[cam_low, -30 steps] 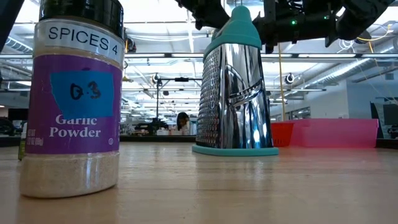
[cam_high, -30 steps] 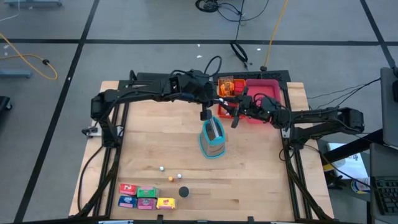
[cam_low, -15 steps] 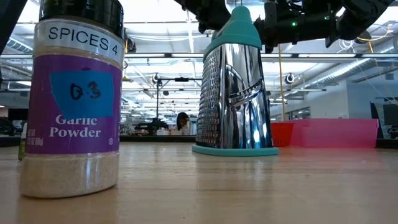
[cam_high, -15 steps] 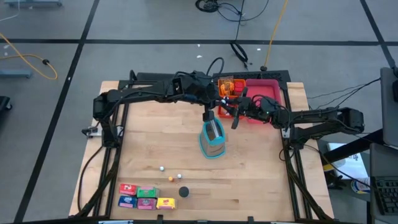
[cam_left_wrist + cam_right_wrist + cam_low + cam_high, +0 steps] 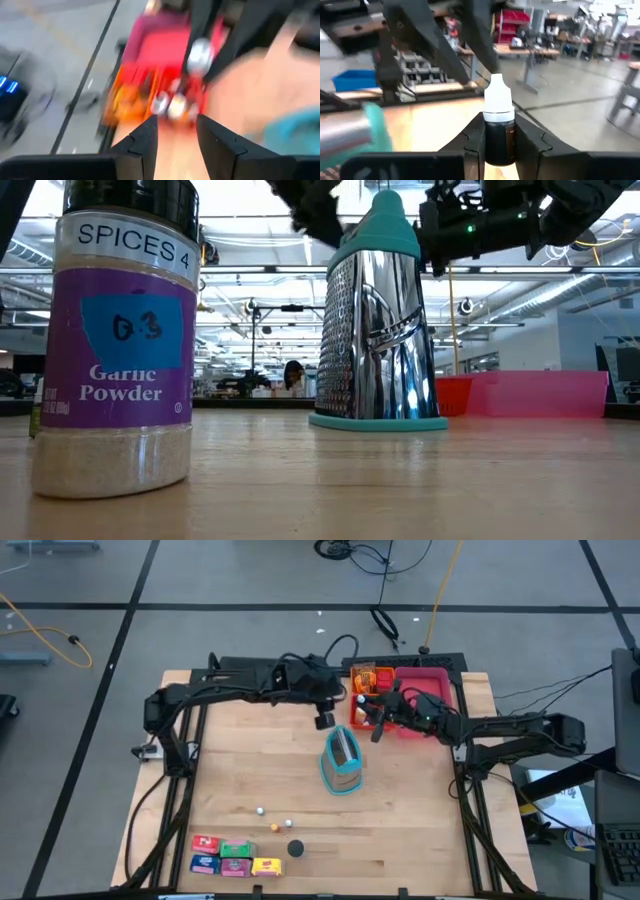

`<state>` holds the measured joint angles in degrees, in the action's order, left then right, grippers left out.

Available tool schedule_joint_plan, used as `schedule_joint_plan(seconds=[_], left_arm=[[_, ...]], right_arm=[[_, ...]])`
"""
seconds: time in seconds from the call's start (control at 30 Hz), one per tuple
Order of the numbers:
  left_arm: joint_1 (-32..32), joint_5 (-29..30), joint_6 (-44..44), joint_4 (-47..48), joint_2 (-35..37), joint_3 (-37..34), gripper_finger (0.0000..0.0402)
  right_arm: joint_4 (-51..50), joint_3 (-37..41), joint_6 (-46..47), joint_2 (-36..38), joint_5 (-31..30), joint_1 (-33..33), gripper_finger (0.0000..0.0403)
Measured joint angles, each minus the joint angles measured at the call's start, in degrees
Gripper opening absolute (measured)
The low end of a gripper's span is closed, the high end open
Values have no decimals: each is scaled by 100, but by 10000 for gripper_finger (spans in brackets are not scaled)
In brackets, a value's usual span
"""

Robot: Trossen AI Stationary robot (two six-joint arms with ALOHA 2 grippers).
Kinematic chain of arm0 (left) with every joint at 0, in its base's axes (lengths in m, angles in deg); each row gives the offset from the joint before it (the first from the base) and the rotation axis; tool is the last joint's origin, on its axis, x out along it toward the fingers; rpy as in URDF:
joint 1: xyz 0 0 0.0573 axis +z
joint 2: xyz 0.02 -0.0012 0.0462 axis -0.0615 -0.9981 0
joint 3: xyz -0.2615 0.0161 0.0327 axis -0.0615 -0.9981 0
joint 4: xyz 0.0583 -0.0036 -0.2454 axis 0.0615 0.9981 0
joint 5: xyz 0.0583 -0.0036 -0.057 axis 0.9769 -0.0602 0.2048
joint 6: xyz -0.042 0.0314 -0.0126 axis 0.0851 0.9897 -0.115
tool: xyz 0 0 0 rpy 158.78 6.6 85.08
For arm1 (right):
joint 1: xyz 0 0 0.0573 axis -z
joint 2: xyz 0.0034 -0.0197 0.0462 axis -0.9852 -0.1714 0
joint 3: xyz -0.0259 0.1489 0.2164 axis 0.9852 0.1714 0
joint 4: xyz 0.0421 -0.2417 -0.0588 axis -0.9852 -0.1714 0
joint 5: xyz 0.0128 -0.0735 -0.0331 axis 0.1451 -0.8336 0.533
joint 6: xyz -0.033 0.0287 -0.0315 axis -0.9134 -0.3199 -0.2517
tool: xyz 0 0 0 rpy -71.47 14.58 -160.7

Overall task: Pick & Place Kitchen Items
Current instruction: Put the small brown food coloring bottle into the red bin

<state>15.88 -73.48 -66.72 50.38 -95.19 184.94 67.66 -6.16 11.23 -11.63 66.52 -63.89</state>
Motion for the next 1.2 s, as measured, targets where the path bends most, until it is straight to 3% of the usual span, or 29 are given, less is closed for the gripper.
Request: schedule_joint_plan(seconds=[0.27,0.57,0.9,1.2], left_arm=[[-8,412,-304,1179,411,-1,131],[-182,762,-1080,2746,741,-76,131],[-850,889,-1725,2741,1269,-1223,131],[-1626,886,-2662,2305,1668,-2530,131]], right_arm=[[-620,57,229,81,-142,482,55],[-555,857,767,81,-147,861,55],[291,1842,1224,81,-171,1134,55],[469,2159,1398,81,-171,1433,55]])
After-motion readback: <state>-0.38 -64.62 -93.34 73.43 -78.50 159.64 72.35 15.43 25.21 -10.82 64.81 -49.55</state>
